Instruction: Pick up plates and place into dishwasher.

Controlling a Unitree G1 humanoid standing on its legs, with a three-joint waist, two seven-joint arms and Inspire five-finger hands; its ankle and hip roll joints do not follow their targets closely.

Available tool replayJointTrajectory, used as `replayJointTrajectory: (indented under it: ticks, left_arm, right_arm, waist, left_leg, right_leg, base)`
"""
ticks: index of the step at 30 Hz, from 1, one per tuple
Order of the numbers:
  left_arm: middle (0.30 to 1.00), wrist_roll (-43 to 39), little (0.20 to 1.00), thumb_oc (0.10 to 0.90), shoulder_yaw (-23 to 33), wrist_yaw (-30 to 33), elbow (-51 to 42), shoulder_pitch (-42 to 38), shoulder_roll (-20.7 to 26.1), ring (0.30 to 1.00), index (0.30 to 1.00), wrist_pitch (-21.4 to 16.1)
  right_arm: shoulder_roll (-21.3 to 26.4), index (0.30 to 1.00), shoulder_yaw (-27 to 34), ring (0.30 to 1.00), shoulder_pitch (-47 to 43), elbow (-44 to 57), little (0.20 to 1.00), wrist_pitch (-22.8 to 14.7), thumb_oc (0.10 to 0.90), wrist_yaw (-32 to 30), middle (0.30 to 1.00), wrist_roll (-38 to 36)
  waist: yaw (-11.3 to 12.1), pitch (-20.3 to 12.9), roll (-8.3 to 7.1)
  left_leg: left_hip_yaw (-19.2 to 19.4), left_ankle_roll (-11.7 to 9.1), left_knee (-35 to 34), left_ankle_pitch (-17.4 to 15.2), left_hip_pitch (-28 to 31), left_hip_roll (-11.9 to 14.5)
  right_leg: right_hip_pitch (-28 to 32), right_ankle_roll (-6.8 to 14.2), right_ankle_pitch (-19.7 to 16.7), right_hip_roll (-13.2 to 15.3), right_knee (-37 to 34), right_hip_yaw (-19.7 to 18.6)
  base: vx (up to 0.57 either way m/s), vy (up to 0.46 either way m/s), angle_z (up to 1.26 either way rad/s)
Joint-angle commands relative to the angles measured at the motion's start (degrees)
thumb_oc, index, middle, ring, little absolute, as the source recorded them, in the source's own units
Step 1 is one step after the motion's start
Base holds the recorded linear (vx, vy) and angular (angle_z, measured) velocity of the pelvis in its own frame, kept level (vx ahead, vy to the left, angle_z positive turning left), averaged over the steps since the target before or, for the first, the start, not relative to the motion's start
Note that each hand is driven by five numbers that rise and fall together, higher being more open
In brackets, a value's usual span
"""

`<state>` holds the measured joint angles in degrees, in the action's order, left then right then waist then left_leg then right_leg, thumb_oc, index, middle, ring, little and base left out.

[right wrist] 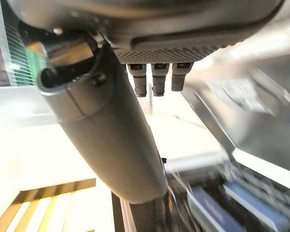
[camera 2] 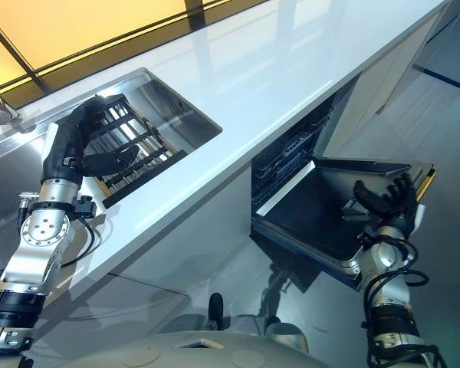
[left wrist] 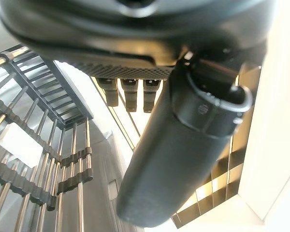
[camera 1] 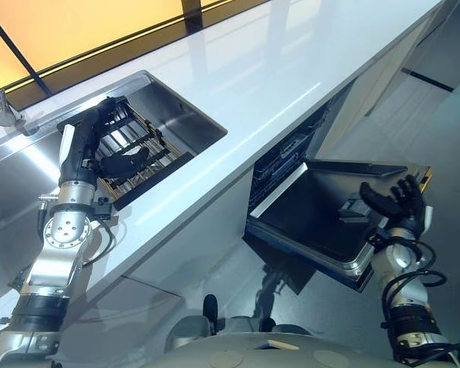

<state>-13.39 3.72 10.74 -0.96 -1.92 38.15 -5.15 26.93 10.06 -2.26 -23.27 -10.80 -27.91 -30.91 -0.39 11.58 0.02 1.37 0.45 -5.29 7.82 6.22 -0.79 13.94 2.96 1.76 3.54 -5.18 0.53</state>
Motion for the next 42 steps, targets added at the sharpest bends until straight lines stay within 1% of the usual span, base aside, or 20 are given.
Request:
replayJointTrajectory:
  ticks: [1, 4, 6, 8, 9, 11, 12, 13, 15, 18, 20, 22, 24, 26, 29, 32, 35, 37, 40, 42]
  left_arm:
    - [0.9, 0.48, 0.9, 0.8, 1.84, 0.31, 0.64, -5.42, 3.98, 0.9, 0.9, -4.36]
    - [0.9, -0.35, 0.9, 0.8, 2.57, -1.03, 1.24, -5.52, 5.34, 0.9, 0.9, -4.27]
    - [0.9, -1.0, 0.9, 0.8, 2.56, -1.46, 1.58, -6.12, 6.2, 0.9, 0.9, -4.42]
    - [0.9, -2.22, 0.9, 0.8, 2.28, -2.0, 1.72, -7.52, 7.16, 0.9, 0.9, -5.13]
    - [0.9, -2.75, 0.9, 0.8, 1.92, -1.91, 1.75, -8.72, 7.62, 0.9, 0.9, -5.73]
    - [0.9, -3.37, 0.9, 0.8, 0.49, -0.74, 2.23, -12.74, 8.77, 0.9, 0.9, -7.97]
    - [0.9, -3.54, 0.9, 0.8, 0.05, -0.44, 2.74, -14.07, 8.97, 0.9, 0.9, -8.64]
    - [0.9, -3.54, 0.9, 0.8, -0.9, 0.45, 3.14, -15.86, 9.11, 0.9, 0.9, -9.74]
    - [0.9, -3.32, 0.9, 0.8, -2.18, 1.69, 2.54, -17.53, 8.82, 0.9, 0.9, -10.63]
    - [0.9, -2.65, 0.9, 0.8, -3.25, 3.52, 1.54, -18.52, 7.67, 0.9, 0.9, -11.49]
    - [0.9, -2.41, 0.9, 0.8, -3.73, 4.65, 1.24, -18.79, 6.45, 0.9, 0.9, -11.84]
    - [0.9, -2.34, 0.9, 0.8, -3.87, 4.85, 1.14, -18.92, 5.98, 0.9, 0.9, -11.62]
    - [0.9, -2.3, 0.9, 0.8, -3.99, 5.84, 0.58, -19.42, 4.82, 0.9, 0.9, -11.04]
    - [0.9, -1.92, 0.9, 0.8, -4.09, 6.81, -0.11, -19.46, 3.89, 0.9, 0.9, -10.58]
    - [0.9, -0.76, 0.9, 0.8, -4.06, 7.97, -0.65, -19.18, 2.44, 0.9, 0.9, -10.21]
    - [0.9, 0.16, 0.9, 0.8, -3.32, 8.13, -0.44, -18.59, 1.22, 0.9, 0.9, -10.44]
    - [0.9, 0.89, 0.9, 0.8, -3.08, 8.35, -0.43, -18.3, 1.1, 0.9, 0.9, -10.74]
    - [0.9, 1.23, 0.9, 0.8, -2.98, 8.29, -0.22, -18.58, 1.29, 0.9, 0.9, -10.89]
    - [0.9, 1.7, 0.9, 0.8, -2.92, 8.31, -0.41, -18.98, 1.97, 0.9, 0.9, -10.61]
    - [0.9, 1.62, 0.9, 0.8, -2.74, 8.09, -0.44, -19.19, 2.36, 0.9, 0.9, -10.28]
  right_arm:
    - [7.79, 0.9, 4.15, 0.9, -4.62, -0.98, 0.9, -5.16, 0.8, -3.32, 0.9, 2.51]
    - [8.92, 0.9, 5.93, 0.9, -4.05, -5.68, 0.9, -3.92, 0.8, -3.04, 0.9, -0.11]
    - [9.19, 0.9, 6.25, 0.9, -3.8, -8.86, 0.9, -4.33, 0.8, -2.51, 0.9, -2.16]
    - [9.85, 0.9, 5.83, 0.9, -4.29, -11.23, 0.9, -4.62, 0.8, -3.96, 0.9, 0.49]
    - [10.39, 0.9, 5.06, 0.9, -4.87, -12.08, 0.9, -5.14, 0.8, -4.57, 0.9, 0.08]
    - [11.33, 0.9, 4.07, 0.9, -7.63, -14.47, 0.9, -6.94, 0.8, -4.94, 0.9, -3.59]
    - [11.43, 0.9, 3.84, 0.9, -8.44, -15.1, 0.9, -7.63, 0.8, -4.63, 0.9, -4.41]
    - [11.48, 0.9, 2.94, 0.9, -9.62, -16.07, 0.9, -8.89, 0.8, -4.15, 0.9, -4.86]
    - [11.46, 0.9, 1.29, 0.9, -11.04, -16.83, 0.9, -10.19, 0.8, -3.42, 0.9, -5.19]
    - [11.19, 0.9, -0.36, 0.9, -12.37, -16.81, 0.9, -12.51, 0.8, -0.26, 0.9, -8.34]
    - [11.14, 0.9, -0.79, 0.9, -13.14, -16.85, 0.9, -14.29, 0.8, 3.74, 0.9, -11.81]
    - [11.13, 0.9, -0.79, 0.9, -13.44, -16.95, 0.9, -14.8, 0.8, 5.72, 0.9, -12.55]
    - [11.45, 0.9, -1.22, 0.9, -14.4, -16.85, 0.9, -15.63, 0.8, 6.86, 0.9, -10.66]
    - [11.57, 0.9, -1.75, 0.9, -15.61, -16.0, 0.9, -16.22, 0.8, 9.13, 0.9, -11.77]
    - [10.34, 0.9, -2.25, 0.9, -16.89, -13.5, 0.9, -17.41, 0.8, 17.53, 0.9, -17.52]
    - [8.02, 0.9, -2.1, 0.9, -16.8, -10.31, 0.9, -15.1, 0.8, 27.18, 0.9, -25.21]
    - [6.36, 0.9, -2.89, 0.9, -17.17, -8.33, 0.9, -10.57, 0.8, 35.74, 0.9, -32.1]
    - [6.07, 0.9, -3.77, 0.9, -17.92, -7.85, 0.9, -8.42, 0.8, 38.42, 0.9, -34.06]
    - [5.94, 0.9, -5.29, 0.9, -19.28, -7.11, 0.9, -3.15, 0.8, 44.33, 0.9, -38.17]
    - [5.74, 0.9, -6.94, 0.9, -20.07, -6.32, 0.9, 2.26, 0.8, 51.96, 0.9, -42.9]
  waist:
    - [0.11, -4.28, 0.17]
    - [0.21, -3.29, 0.19]
    - [0.11, -2.18, 0.41]
    - [0.11, -0.6, 0.68]
    - [0.13, 0.73, 0.84]
    - [0.18, 5.23, 1.17]
    - [0.17, 6.3, 1.25]
    - [0.1, 8.47, 1.57]
    - [0.01, 10.84, 2.19]
    - [-0.28, 13.28, 3.11]
    - [-0.66, 14.46, 3.95]
    - [-0.84, 14.78, 4.36]
    - [-1.37, 15.89, 5.44]
    - [-1.77, 16.72, 6.16]
    - [-2.26, 18.2, 6.97]
    - [-2.46, 18.21, 7.37]
    - [-2.33, 18.21, 7.4]
    - [-2.1, 18.21, 7.19]
    - [-1.6, 18.21, 6.8]
    - [-1.07, 18.21, 6.45]
  left_leg:
    - [1.0, 1.17, 0.59, -7.64, 4.1, -1.81]
    - [1.25, 1.29, 1.68, -7.82, 3.8, -1.62]
    - [1.1, 1.34, 3.17, -8.6, 3.4, -1.47]
    - [1.06, 1.37, 5.84, -9.07, 1.61, -1.37]
    - [1.07, 1.3, 8.33, -9.46, -0.36, -1.4]
    - [0.92, 1.08, 14.27, -10.36, -6.21, -1.49]
    - [0.83, 1.02, 15.88, -10.6, -7.91, -1.46]
    - [0.76, 0.78, 18.24, -10.53, -10.4, -1.19]
    - [0.46, 0.43, 21.9, -10.9, -13.78, -0.84]
    - [-0.25, 0.08, 26.95, -11.66, -18.77, -0.81]
    - [-0.58, -0.3, 29.35, -11.91, -21.39, -0.93]
    - [-0.71, -0.44, 30.19, -12.05, -22.26, -1.05]
    - [-0.65, -0.73, 32.51, -11.57, -24.43, -1.41]
    - [-0.41, -0.75, 34.43, -11.45, -26.51, -1.87]
    - [0.23, -0.7, 37.01, -11.37, -29.1, -2.28]
    - [1.07, -0.88, 39.87, -11.07, -32.6, -2.49]
    - [1.55, -0.83, 42.49, -11.4, -35.44, -2.44]
    - [1.76, -0.78, 43.72, -11.65, -36.88, -2.46]
    - [1.8, -0.63, 46.04, -12.88, -38.76, -2.5]
    - [1.56, -0.71, 47.31, -13.16, -39.76, -2.53]
  right_leg:
    - [-5.68, 1.91, -5.05, -0.6, 2.96, 2.73]
    - [-6.69, 2.0, -4.09, -0.41, 5.82, 3.8]
    - [-7.39, 1.99, -2.83, -0.24, 8.15, 4.28]
    - [-9.03, 1.72, -1.89, -0.13, 10.85, 4.47]
    - [-10.57, 1.47, -1.36, -0.03, 12.67, 4.39]
    - [-14.77, 0.7, -0.28, 0.25, 16.93, 4.42]
    - [-16.08, 0.49, -0.01, 0.34, 18.18, 4.5]
    - [-17.83, -0.05, 0.3, 0.49, 20.09, 4.63]
    - [-20.47, -0.95, 1.23, 0.68, 23.16, 4.57]
    - [-24.55, -2.35, 2.74, 0.97, 27.45, 4.28]
    - [-27.15, -3.31, 3.71, 1.03, 30.1, 3.86]
    - [-28.11, -3.61, 4.07, 1.05, 31.06, 3.62]
    - [-30.43, -4.33, 4.92, 1.13, 33.26, 3.23]
    - [-32.81, -4.88, 5.55, 0.98, 35.3, 2.75]
    - [-35.9, -5.5, 6.2, 0.77, 38.02, 2.01]
    - [-39.59, -5.83, 6.77, 0.68, 40.58, 1.51]
    - [-42.78, -5.83, 7.32, 0.96, 43.0, 1.23]
    - [-44.29, -5.77, 7.36, 1.05, 44.02, 1.22]
    - [-46.16, -5.68, 7.89, 0.98, 45.91, 1.2]
    - [-46.86, -5.56, 7.82, 1.02, 46.54, 1.38]
  base:
    - [0.04, -0.104, -0.08]
    - [0.04, -0.129, -0.09]
    - [0.03, -0.141, -0.16]
    - [-0.05, -0.161, -0.17]
    - [-0.23, -0.212, -0.17]
    - [-0.38, -0.212, -0.12]
    - [-0.37, -0.164, 0.02]
    - [-0.27, -0.147, 0.02]
    - [-0.2, -0.125, -0.03]
    - [-0.13, -0.06, -0.09]
    - [-0.07, 0.004, -0.1]
    - [-0.01, 0.014, -0.02]
    - [-0.06, 0.07, -0.14]
    - [-0.07, 0.071, -0.16]
    - [-0.05, 0.063, -0.16]
    - [-0.03, 0.047, -0.09]
    - [-0.02, 0.024, -0.16]
    - [-0.04, 0.015, -0.1]
    - [-0.02, 0.004, -0.06]
    - [-0.01, 0.013, -0.1]
